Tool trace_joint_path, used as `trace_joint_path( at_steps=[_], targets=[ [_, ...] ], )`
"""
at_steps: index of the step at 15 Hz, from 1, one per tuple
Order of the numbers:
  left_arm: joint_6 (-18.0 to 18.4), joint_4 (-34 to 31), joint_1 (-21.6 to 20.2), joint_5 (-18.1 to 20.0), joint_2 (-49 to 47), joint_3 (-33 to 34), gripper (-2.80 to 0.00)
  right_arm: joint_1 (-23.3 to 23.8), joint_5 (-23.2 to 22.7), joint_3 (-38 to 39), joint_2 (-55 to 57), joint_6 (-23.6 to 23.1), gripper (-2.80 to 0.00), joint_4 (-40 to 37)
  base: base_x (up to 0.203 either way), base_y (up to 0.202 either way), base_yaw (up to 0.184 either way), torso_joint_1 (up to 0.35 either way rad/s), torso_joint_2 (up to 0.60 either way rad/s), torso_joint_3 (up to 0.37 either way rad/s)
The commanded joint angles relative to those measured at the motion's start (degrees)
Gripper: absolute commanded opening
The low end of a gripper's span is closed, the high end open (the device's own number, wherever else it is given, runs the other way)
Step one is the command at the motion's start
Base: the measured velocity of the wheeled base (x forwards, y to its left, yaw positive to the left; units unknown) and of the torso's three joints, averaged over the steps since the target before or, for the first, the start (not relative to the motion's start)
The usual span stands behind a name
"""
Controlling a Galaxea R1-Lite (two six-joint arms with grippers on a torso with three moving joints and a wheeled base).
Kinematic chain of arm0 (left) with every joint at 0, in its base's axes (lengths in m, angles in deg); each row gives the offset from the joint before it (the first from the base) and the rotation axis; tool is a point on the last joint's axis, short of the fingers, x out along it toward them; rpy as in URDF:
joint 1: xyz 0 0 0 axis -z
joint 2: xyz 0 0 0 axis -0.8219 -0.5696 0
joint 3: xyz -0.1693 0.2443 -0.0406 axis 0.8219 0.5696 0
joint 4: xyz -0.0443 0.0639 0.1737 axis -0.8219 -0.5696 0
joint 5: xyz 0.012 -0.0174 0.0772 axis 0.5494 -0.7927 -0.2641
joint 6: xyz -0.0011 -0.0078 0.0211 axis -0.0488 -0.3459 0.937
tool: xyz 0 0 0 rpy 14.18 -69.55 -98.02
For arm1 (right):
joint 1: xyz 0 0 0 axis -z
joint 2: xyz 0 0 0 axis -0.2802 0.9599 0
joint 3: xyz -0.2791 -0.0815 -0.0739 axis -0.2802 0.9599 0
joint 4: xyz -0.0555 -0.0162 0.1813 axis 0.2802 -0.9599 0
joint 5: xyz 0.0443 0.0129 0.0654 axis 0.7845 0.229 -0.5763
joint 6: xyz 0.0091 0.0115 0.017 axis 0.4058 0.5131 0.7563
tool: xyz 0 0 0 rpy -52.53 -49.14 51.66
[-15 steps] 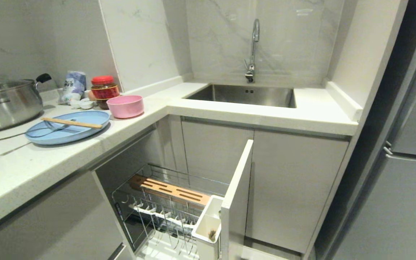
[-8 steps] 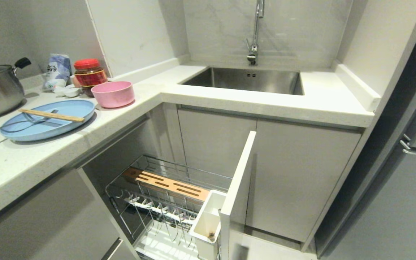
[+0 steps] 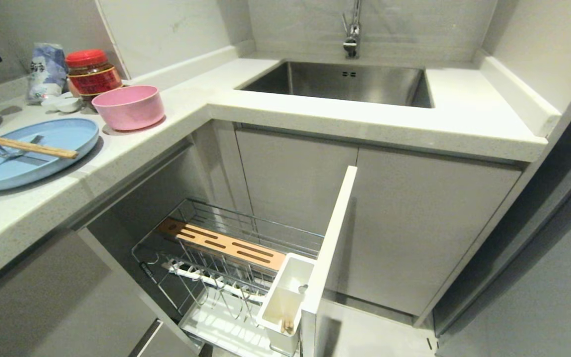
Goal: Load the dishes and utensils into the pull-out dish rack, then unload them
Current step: Pick up the chopsticks and place it in the cupboard
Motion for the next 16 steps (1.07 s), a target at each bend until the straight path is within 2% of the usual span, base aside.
trace_joint_path(
  at_steps=[1, 16],
  targets=[
    [-0.05, 0.24, 0.01, -0.08, -0.07, 0.53, -2.80, -0.01, -0.01, 1.49, -0.04, 0.00, -2.80, 0.06, 0.000, 0.000, 0.000, 0.003, 0.01, -0.204],
    [-0.39, 0.33, 0.01, -0.17, -0.07, 0.53, -2.80, -0.01, -0.01, 1.49, -0.04, 0.00, -2.80, 0.06, 0.000, 0.000, 0.000, 0.002, 0.00, -0.198]
  ],
)
